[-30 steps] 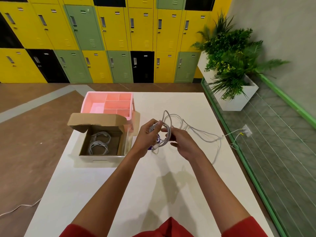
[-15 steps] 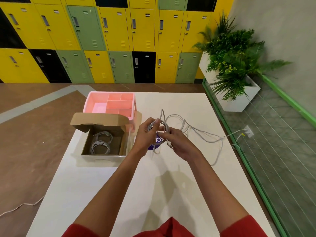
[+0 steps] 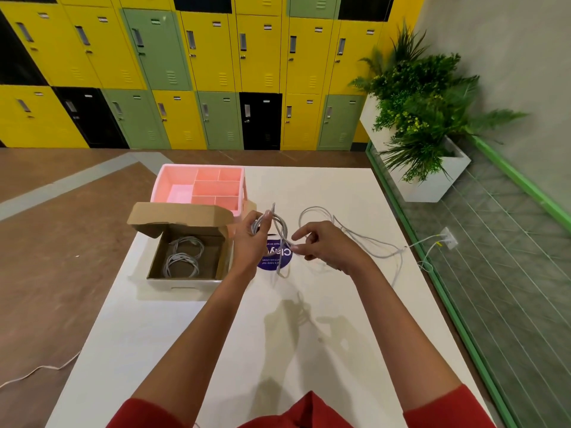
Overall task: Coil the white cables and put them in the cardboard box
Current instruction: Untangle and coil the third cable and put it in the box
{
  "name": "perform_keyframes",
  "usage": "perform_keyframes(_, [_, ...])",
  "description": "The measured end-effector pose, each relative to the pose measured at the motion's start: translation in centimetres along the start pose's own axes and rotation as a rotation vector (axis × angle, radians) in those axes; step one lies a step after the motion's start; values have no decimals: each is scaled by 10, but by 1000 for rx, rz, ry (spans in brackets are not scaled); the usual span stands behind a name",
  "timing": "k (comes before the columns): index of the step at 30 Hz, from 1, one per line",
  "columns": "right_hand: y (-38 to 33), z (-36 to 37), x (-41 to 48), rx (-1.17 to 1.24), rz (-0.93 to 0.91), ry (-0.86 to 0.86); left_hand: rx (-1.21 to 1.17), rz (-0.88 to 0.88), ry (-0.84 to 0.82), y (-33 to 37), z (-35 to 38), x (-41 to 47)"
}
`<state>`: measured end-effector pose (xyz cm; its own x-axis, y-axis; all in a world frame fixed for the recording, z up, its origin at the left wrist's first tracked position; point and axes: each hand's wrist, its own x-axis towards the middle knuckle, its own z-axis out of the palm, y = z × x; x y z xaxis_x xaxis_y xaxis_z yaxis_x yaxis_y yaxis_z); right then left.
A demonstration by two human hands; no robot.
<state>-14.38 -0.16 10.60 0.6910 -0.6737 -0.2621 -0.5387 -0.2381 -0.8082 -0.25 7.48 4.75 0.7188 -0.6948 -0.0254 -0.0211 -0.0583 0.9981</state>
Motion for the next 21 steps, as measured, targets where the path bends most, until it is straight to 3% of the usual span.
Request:
perform_keyframes(5, [-12, -11, -11, -67, -59, -79, 4, -32, 87, -6, -7, 6])
perform_keyframes(11, [-19, -26, -19, -45, -171, 40, -22, -58, 84, -11, -13, 6])
perform_keyframes(15, [-9, -38, -13, 130, -140, 205, -87, -67, 18, -6, -15, 3])
perform_keyframes(21, [-4, -38, -5, 336, -79, 308, -289, -88, -158, -5, -9, -9])
